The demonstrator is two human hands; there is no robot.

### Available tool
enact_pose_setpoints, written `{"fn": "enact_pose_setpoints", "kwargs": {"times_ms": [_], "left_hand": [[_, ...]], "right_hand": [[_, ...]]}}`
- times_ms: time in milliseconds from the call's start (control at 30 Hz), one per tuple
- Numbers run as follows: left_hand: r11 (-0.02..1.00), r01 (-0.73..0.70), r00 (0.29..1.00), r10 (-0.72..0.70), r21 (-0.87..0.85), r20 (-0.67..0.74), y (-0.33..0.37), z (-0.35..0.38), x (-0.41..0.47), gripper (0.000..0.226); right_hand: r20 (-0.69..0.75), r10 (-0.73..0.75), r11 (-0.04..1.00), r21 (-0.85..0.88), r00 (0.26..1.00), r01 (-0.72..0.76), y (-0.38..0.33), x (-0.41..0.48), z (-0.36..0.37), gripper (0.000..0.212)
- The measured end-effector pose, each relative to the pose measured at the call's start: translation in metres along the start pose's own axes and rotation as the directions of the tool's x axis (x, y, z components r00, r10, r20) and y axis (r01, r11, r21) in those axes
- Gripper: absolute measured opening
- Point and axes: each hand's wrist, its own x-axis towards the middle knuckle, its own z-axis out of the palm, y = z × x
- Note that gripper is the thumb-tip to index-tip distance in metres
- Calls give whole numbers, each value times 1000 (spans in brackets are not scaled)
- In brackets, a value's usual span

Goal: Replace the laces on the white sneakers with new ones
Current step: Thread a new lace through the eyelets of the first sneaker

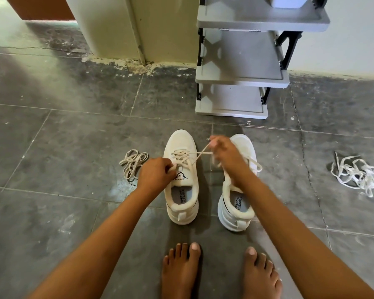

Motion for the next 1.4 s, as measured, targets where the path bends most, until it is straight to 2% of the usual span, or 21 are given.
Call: {"fn": "enact_pose_setpoints", "kwargs": {"times_ms": [33, 67, 100, 133, 167, 200, 233, 267, 300, 333, 400, 467, 567, 733, 833, 967, 1067, 1133, 1200, 1300, 1400], "left_hand": [[1000, -2, 1000, 2, 3, 0, 0, 0, -1, 23], [1000, -6, 1000, 6, 10, 7, 0, 0, -1, 23], [1000, -10, 1000, 10, 18, 16, 1, 0, 0, 24], [1000, -14, 1000, 14, 25, 25, 2, 0, 0, 24], [999, -13, 999, 12, 29, 35, 3, 0, 1, 24], [999, -10, 999, 9, 30, 42, 4, -1, 2, 24], [1000, -4, 999, 3, 25, 46, 4, -2, 2, 24], [1000, 2, 999, -3, 15, 47, 4, -3, 2, 24], [1000, 7, 999, -7, -1, 47, 4, -5, 2, 25], [1000, 7, 999, -6, -14, 48, 3, -6, 2, 24], [1000, 5, 999, -4, -12, 52, 4, -7, 1, 24], [1000, 6, 999, -6, -2, 50, 5, -7, 2, 24], [1000, -8, 999, 8, -3, 37, 4, -6, 1, 23], [999, 39, 999, -39, 4, 25, 2, -3, 1, 31], [999, 51, 998, -52, 12, 38, 3, -2, 3, 34], [1000, 8, 998, -8, -5, 58, 3, -5, 3, 29], [999, -25, 999, 26, -33, 41, 2, -4, 2, 21], [998, -43, 999, 44, -36, 22, 0, -3, 1, 23], [997, -55, 998, 56, -46, 10, -2, -1, 2, 22], [991, -56, 998, 58, -122, 12, -8, 1, 4, 17], [984, -54, 998, 57, -171, 16, -13, 2, 5, 12]], "right_hand": [[9, 32, 913, 406, 999, -33, -13, -1, -11, 21], [36, 14, 691, 722, 999, -35, -26, 0, -24, 24], [39, -20, 494, 869, 999, -24, -37, 1, -38, 28], [31, -43, 398, 917, 999, -12, -47, 3, -50, 30], [31, -49, 404, 915, 998, -9, -54, 5, -55, 32], [33, -32, 483, 876, 999, -13, -57, 6, -56, 30], [30, -3, 619, 785, 1000, -22, -56, 7, -53, 27], [19, 22, 796, 605, 1000, -29, -51, 8, -46, 22], [9, 31, 949, 315, 999, -32, -42, 8, -37, 18], [6, 20, 1000, -12, 1000, -20, -31, 8, -27, 17], [73, -23, 869, -492, 997, 56, -4, 9, -8, 21], [189, 22, 722, -682, 982, 115, 17, 4, 10, 27], [208, 53, 669, -733, 977, 120, 32, -1, 23, 28], [135, -35, 788, -606, 990, 111, 27, 3, 7, 11], [189, 1, 801, -589, 982, 112, 24, 0, 0, 14], [318, 181, 723, -684, 931, 93, 17, 3, -7, 16], [247, 122, 663, -741, 961, 106, 17, 6, -1, 28], [168, 14, 702, -704, 986, 110, 18, 9, 9, 36], [173, -6, 752, -648, 985, 118, 19, 10, 24, 41], [140, -29, 797, -595, 990, 108, 28, 8, 43, 31], [22, 50, 921, -387, 999, -37, 32, 8, 47, 18]]}}
